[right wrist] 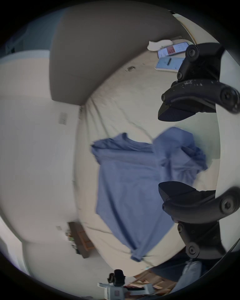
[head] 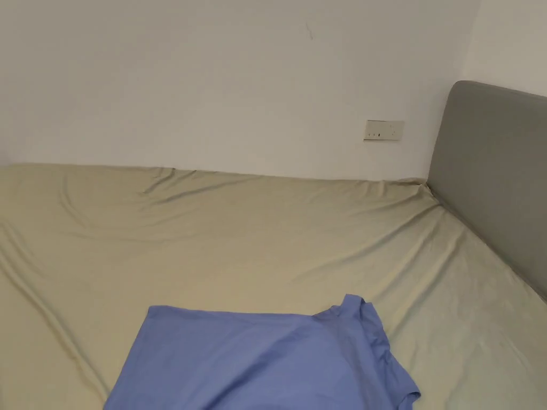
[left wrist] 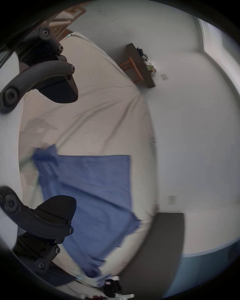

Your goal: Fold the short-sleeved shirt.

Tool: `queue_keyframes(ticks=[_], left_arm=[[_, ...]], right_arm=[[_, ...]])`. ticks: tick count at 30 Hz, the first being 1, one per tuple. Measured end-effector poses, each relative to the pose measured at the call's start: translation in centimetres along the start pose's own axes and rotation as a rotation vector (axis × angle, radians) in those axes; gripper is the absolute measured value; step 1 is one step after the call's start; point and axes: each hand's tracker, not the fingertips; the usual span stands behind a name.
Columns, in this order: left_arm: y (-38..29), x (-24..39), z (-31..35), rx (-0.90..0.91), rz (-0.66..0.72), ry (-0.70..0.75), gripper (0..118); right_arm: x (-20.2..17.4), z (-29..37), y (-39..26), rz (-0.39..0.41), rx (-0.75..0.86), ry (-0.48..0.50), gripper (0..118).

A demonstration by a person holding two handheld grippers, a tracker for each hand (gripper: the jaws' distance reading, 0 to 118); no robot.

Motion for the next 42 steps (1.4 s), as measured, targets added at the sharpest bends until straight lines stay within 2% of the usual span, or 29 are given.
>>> queue_keyframes(ticks=[1,2,4,5,8,9,11,14,16,17,18,19,20,21,26,27,30,31,34,35,37,38,39,40,42], left_arm=[[0.6,0.0,0.8,0.038,0.021,-0.012,106],[0.9,0.2,1.3,0.067,0.032,-0.015,90],[1.1,0.6,2.3,0.124,0.049,-0.022,25],[1.4,1.0,2.4,0.112,0.046,-0.019,1],[1.4,1.0,2.1,0.076,0.061,-0.013,0],[1.4,0.9,1.6,0.030,0.069,-0.093,0],[1.0,0.7,1.1,-0.011,0.071,-0.129,0],[0.5,0.6,-0.7,-0.136,0.034,-0.123,0],[-0.3,-0.1,-2.9,-0.276,0.063,-0.132,2],[-0.7,-0.5,-4.2,-0.328,0.097,-0.114,17],[-1.4,-0.6,-5.1,-0.357,0.109,-0.094,61],[-2.0,-0.7,-6.1,-0.395,0.104,-0.094,96],[-2.6,-0.7,-6.8,-0.411,0.091,-0.098,118],[-2.9,-0.6,-7.2,-0.388,0.089,-0.096,117],[-3.5,0.7,-9.6,-0.494,0.083,-0.090,64],[-3.7,0.8,-10.1,-0.532,0.083,-0.095,47],[-4.6,0.7,-11.2,-0.574,0.068,-0.124,7],[-4.7,0.8,-11.2,-0.569,0.069,-0.119,3],[-4.6,0.1,-10.9,-0.541,0.093,-0.120,2],[-4.5,-0.1,-10.6,-0.523,0.111,-0.114,1],[-4.3,-0.5,-10.0,-0.499,0.124,-0.121,1],[-4.2,-0.5,-9.8,-0.493,0.123,-0.121,1],[-4.1,-0.5,-9.7,-0.488,0.122,-0.122,1],[-4.1,-0.6,-9.6,-0.485,0.120,-0.124,1],[-3.9,0.0,-9.2,-0.484,0.115,-0.125,1]], right_arm=[[-0.1,0.8,0.4,-0.031,0.050,0.008,77],[-0.3,1.6,0.8,-0.062,0.092,0.032,70],[-0.6,2.7,1.1,-0.116,0.169,0.072,20],[-0.9,2.9,1.2,-0.129,0.178,0.076,4],[-1.5,3.1,1.3,-0.129,0.171,0.087,1],[-1.7,3.1,1.2,-0.120,0.163,0.100,1],[-2.0,2.8,0.9,-0.105,0.145,0.111,1],[-2.1,2.8,0.4,-0.095,0.122,0.110,1],[-1.9,2.7,0.1,-0.106,0.111,0.108,1],[-1.8,2.7,0.0,-0.114,0.108,0.106,1],[-1.5,2.6,-0.2,-0.117,0.105,0.107,1],[-1.5,2.6,-0.3,-0.118,0.101,0.104,1],[-1.5,2.5,-0.4,-0.117,0.098,0.100,1],[-1.4,2.5,-0.4,-0.117,0.093,0.099,1],[-1.2,1.9,-0.8,-0.117,0.070,0.096,1],[-1.1,1.7,-0.9,-0.117,0.066,0.094,1],[-1.0,1.2,-1.2,-0.121,0.044,0.092,1],[-1.0,1.0,-1.3,-0.121,0.034,0.089,1],[-0.8,0.1,-1.3,-0.109,-0.010,0.076,4],[-0.7,-0.2,-1.2,-0.109,-0.021,0.069,11],[-0.3,-1.3,-1.0,-0.136,-0.109,0.068,62],[0.1,-2.2,-0.9,-0.159,-0.173,0.074,82],[0.3,-3.4,-1.0,-0.166,-0.259,0.078,88],[0.3,-4.4,-1.1,-0.154,-0.330,0.098,87],[0.0,-5.9,-1.5,-0.112,-0.375,0.122,87]])
